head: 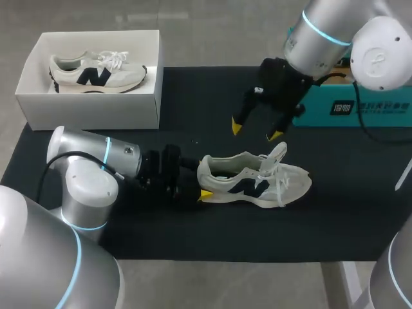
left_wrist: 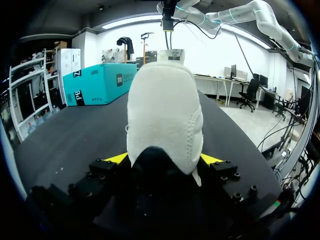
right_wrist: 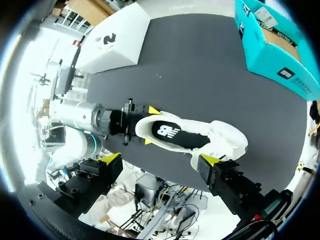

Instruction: Take the shoe out of the shoebox, open the shoe tongue, remove and reinsert the insole, then place the shoe into the shoebox

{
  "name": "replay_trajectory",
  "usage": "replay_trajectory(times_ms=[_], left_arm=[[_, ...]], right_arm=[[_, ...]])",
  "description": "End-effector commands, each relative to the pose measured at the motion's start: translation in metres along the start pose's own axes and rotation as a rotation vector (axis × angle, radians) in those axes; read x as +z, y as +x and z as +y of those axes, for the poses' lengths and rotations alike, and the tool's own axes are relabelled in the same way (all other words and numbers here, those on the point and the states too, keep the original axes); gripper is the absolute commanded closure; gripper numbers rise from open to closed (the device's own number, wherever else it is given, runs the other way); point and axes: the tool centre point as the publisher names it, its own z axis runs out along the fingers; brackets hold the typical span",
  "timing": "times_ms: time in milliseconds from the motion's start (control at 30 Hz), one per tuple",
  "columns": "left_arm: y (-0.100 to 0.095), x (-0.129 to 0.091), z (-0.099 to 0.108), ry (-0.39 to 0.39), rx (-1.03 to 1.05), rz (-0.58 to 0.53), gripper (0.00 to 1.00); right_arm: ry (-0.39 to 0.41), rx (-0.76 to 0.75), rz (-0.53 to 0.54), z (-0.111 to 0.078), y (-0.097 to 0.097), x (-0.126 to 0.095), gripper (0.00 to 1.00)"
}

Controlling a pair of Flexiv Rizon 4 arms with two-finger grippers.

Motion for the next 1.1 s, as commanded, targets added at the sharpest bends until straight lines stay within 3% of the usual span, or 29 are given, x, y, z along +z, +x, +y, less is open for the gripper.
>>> replay_trajectory(times_ms=[33, 333, 367, 500, 567, 633, 667, 1100], left_arm=[[0.0, 0.002, 0.001, -0.001, 0.0, -0.001, 1.0], [0.0, 0.002, 0.001, -0.001, 0.0, -0.001, 1.0], [0.0, 0.002, 0.001, -0.001, 0.0, -0.001, 1.0], [0.0, 0.002, 0.001, -0.001, 0.0, -0.001, 1.0], [0.0, 0.002, 0.001, -0.001, 0.0, -0.001, 1.0], [0.0, 0.002, 0.001, -0.001, 0.0, -0.001, 1.0], [0.0, 0.002, 0.001, -0.001, 0.0, -0.001, 1.0], [0.0, 0.002, 0.001, -0.001, 0.0, -0.001, 1.0]], right_arm=[[0.248, -0.268, 0.149, 0.007, -0.006, 0.003, 0.0], [0.248, -0.268, 0.149, 0.007, -0.006, 0.003, 0.0], [0.223, -0.361, 0.048, 0.01, 0.0, -0.001, 0.0], [0.183, -0.535, -0.17, 0.018, 0.001, -0.005, 0.0], [0.169, -0.593, -0.223, 0.018, 0.001, -0.005, 0.0], [0.206, -0.634, -0.263, 0.02, 0.001, -0.004, 0.0], [0.268, -0.619, -0.252, 0.023, -0.002, -0.002, 0.0], [0.268, -0.619, -0.252, 0.023, -0.002, -0.002, 0.0]])
